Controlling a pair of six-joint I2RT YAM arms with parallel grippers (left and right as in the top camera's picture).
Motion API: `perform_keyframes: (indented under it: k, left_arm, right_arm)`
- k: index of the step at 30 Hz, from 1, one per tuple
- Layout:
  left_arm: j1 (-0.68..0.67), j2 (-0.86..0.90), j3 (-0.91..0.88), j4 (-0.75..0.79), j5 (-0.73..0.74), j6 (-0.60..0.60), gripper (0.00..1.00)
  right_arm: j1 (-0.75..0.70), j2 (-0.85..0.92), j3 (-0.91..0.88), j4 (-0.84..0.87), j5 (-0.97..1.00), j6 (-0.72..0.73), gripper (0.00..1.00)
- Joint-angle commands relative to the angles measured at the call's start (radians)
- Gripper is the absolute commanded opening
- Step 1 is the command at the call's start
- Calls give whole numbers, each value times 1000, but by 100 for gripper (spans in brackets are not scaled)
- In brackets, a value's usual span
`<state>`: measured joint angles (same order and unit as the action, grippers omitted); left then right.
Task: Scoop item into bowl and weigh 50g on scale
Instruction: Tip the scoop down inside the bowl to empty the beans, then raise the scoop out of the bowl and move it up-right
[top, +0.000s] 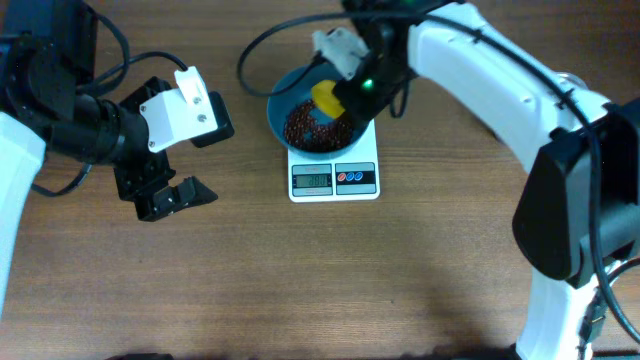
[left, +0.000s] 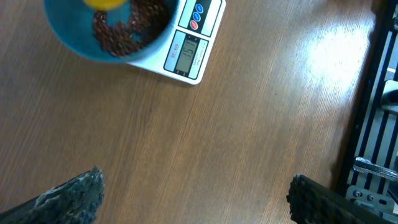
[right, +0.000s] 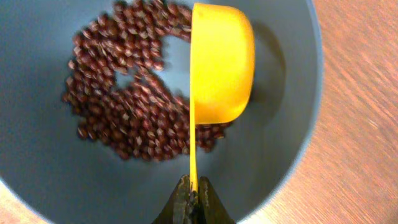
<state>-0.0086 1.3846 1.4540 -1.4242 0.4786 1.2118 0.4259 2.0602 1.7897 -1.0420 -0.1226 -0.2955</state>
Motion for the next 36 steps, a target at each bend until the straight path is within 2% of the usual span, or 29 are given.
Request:
perform_keyframes:
  k: [1,29,36]
  left_arm:
    - [7,-4,-4,-1,3,16,99]
    - [7,-4,-4,-1,3,16,99]
    - [7,-4,-4,-1,3,16,99]
  right_arm:
    - [-28,0,19,2,1,23,4]
    - [-26,-1,62,-73,-234,12,4]
    - [-57,-1,62,-82,-428,14,4]
